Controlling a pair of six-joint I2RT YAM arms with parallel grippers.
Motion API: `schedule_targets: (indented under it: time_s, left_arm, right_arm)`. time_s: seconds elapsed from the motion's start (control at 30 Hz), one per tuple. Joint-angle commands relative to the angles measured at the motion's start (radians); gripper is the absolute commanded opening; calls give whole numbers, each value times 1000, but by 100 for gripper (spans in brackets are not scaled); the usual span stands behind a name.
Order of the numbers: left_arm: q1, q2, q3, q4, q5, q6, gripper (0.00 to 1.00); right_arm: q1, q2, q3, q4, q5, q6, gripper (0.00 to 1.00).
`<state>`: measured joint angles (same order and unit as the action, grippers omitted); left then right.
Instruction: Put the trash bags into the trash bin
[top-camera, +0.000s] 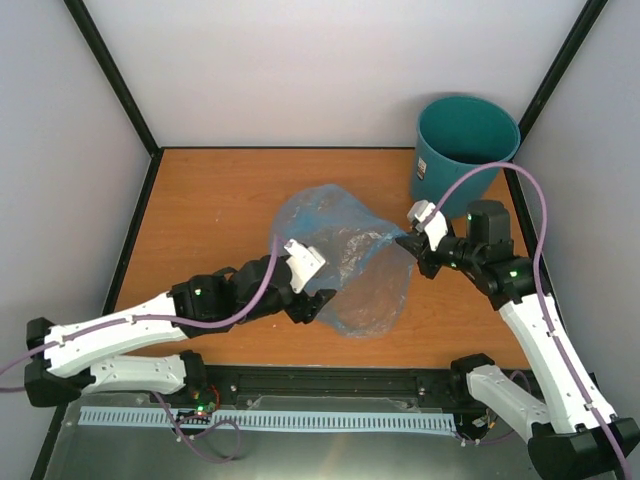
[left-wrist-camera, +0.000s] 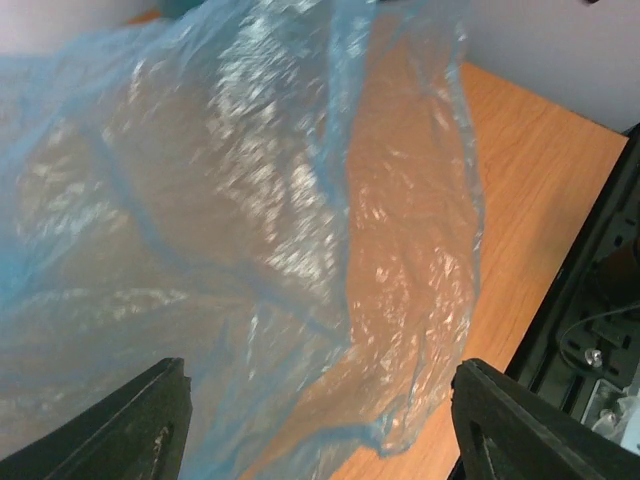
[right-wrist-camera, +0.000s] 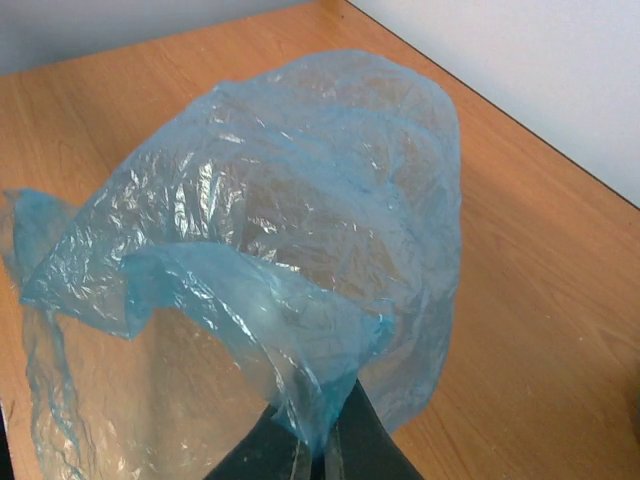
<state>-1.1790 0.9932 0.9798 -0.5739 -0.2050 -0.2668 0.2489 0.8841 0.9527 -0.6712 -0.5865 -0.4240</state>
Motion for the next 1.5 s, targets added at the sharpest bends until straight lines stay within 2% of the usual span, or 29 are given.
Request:
schedule_targets:
  time_s: [0.0,0.23,0.4,0.53,0.67,0.77,0.9,0.97,1.03,1.07,1.1,1.17,1.27,1.47]
  left_arm:
    - [-123,93,144,-77,-238,26,73]
    - [-195,282,255,-133,-429,14,76]
    - [-214,351,212,-23,-532,-40,85]
    - [-216,397,210,63,-590,-28,86]
    - [-213,453,260,48,-751,-52,85]
    - [-196,463,287,18,-776,-49,70]
    - [-131,430,249,58,-676,-12,43]
    - [-90,398,216,92,-615,9,23]
    - [-56,365,192,111,-585,33,3]
    - [-42,349,184,112,-576,45,1]
    - [-29,334,179,106,-573,54,1]
    - [-6,298,164,91,-570,61,1]
    - [16,234,115,87,-556,63,1]
    - [17,149,67,27,-465,62,1]
  right_arm:
    - [-3,10,72,-84,-43,-13,3]
    - [-3,-56,87,-110,-90,9,3]
    - [-3,-92,65,-125,-125,20,3]
    - [-3,-109,63,-145,-129,11,3]
    - [-2,-133,58,-160,-138,10,3]
    - [-3,-155,51,-165,-127,12,3]
    - [-3,-166,64,-200,-110,-3,4]
    - [-3,-161,87,-238,-104,-10,11]
    - [-3,-150,127,-283,-105,-20,36]
    - [-3,-142,154,-302,-105,-21,52]
    - [-3,-133,180,-315,-101,-18,64]
    - [-3,-106,233,-329,-92,-5,77]
    - [-3,-26,308,-333,-81,24,84]
    - [-3,167,429,-276,26,55,85]
